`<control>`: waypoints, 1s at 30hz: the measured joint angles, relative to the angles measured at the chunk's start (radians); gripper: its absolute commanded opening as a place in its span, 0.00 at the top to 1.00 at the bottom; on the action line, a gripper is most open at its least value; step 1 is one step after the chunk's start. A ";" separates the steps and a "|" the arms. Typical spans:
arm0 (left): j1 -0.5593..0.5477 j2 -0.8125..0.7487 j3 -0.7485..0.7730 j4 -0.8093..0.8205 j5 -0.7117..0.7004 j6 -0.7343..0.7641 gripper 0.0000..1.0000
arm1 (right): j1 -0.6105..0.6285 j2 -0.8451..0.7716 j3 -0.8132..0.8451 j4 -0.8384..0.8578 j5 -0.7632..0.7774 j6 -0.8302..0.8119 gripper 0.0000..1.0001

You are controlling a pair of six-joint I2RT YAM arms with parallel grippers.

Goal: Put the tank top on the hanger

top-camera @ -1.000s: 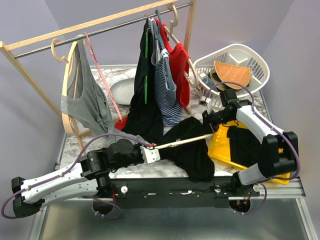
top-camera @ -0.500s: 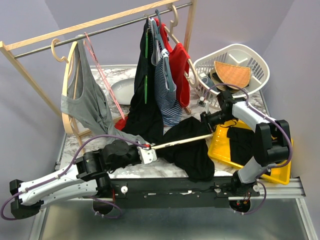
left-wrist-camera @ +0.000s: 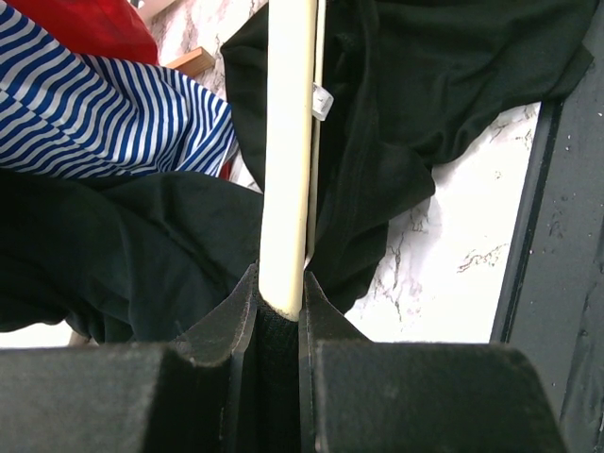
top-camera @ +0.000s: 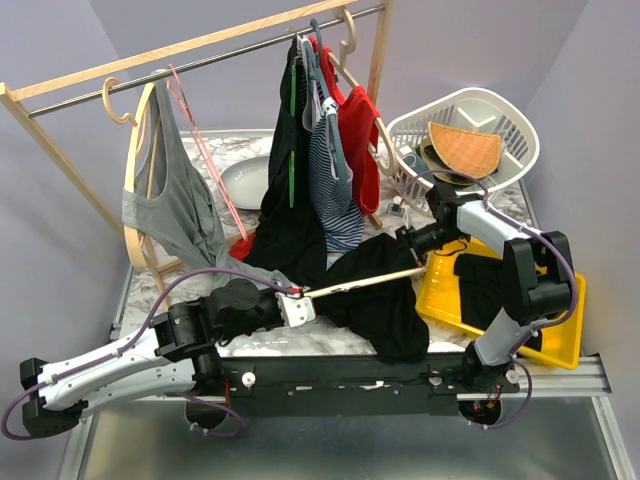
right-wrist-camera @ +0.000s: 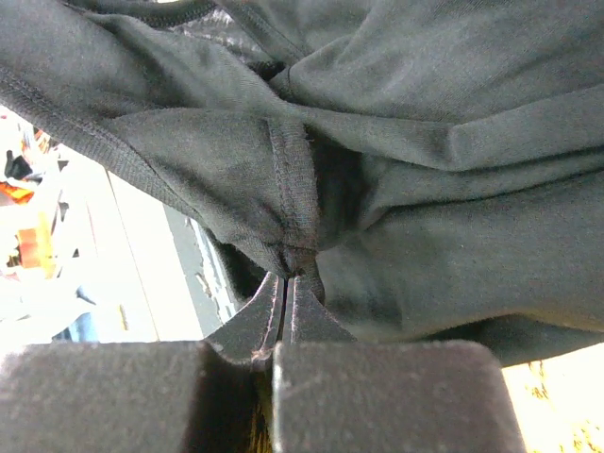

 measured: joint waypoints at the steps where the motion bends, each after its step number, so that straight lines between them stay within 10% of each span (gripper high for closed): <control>1: 0.000 -0.002 0.000 0.000 -0.001 0.000 1.00 | 0.000 -0.004 0.000 0.001 0.000 0.004 0.99; 30: 0.003 -0.042 -0.008 -0.002 -0.112 0.013 1.00 | -0.307 -0.148 0.011 -0.063 -0.105 0.002 0.99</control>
